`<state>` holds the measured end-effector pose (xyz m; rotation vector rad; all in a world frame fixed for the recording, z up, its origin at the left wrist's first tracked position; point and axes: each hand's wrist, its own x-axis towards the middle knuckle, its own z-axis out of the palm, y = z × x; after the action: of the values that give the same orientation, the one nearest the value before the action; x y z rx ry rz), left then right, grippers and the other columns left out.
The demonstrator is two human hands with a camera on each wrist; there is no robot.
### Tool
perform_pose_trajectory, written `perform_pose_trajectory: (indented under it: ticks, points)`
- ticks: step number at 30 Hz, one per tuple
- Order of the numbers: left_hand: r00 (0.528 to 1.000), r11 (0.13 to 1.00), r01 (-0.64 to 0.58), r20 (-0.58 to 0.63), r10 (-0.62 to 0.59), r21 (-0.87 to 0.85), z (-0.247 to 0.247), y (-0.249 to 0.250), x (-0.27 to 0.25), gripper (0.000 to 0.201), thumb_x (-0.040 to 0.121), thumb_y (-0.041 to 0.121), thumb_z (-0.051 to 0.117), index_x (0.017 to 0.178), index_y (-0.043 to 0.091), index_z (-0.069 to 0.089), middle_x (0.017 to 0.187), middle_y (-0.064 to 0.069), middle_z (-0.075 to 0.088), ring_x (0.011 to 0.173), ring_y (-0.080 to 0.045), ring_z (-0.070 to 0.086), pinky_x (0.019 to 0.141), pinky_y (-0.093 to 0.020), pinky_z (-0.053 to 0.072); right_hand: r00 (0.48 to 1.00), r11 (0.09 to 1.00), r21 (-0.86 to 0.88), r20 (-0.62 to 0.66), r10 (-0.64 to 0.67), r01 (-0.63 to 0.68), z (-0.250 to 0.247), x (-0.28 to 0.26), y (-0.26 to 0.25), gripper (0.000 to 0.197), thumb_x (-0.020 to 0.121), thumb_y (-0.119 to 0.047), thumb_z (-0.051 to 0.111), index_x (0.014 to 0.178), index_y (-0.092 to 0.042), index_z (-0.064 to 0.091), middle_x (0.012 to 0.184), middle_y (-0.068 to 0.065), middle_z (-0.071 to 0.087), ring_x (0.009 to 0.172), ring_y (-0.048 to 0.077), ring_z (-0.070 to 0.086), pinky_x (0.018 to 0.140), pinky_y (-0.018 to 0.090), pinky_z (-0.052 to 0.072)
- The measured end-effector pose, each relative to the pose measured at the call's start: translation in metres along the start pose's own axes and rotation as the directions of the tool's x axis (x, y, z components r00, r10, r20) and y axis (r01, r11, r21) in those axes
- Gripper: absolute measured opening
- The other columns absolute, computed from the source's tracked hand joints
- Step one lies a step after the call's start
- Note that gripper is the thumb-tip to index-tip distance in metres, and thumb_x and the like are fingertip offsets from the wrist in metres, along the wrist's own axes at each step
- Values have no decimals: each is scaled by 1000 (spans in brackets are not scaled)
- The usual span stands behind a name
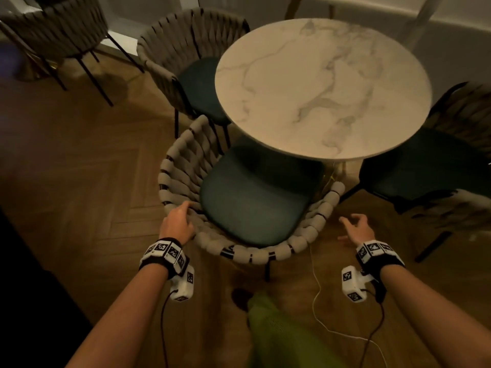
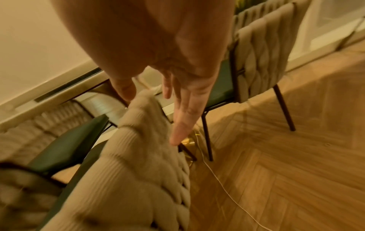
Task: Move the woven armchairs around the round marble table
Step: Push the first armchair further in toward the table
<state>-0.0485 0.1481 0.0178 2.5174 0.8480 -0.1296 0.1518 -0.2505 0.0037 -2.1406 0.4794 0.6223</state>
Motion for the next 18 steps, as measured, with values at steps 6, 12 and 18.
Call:
perform_pose_trajectory:
  ticks: [6, 12, 18]
  points:
    - [993, 998, 48, 105, -51, 29, -15, -45, 57, 58, 83, 9, 60, 135, 16, 35, 119, -18, 58, 107, -36, 59, 91, -52, 52, 992, 950, -298, -53, -114, 93, 65, -11, -12, 54, 84, -29, 65, 124, -6, 36, 109, 24, 57, 91, 40, 60, 71, 42, 50]
    - [987, 981, 32, 150, -62, 192, -41, -91, 114, 56, 88, 15, 57, 138, 7, 35, 141, -16, 40, 125, -36, 42, 97, -52, 47, 970, 912, -409, -219, -109, 11, 95, -21, -15, 47, 90, -29, 58, 122, -4, 35, 107, 35, 59, 89, 48, 61, 72, 49, 52]
    - [948, 995, 35, 310, -64, 98, -48, -104, 180, 82, 91, 24, 56, 151, 7, 3, 146, -24, 37, 128, -41, 45, 105, -52, 42, 978, 906, -421, -203, -55, -37, 108, -31, -15, 100, 78, -34, 72, 150, -23, 5, 143, 24, 42, 119, 46, 51, 95, 53, 48]
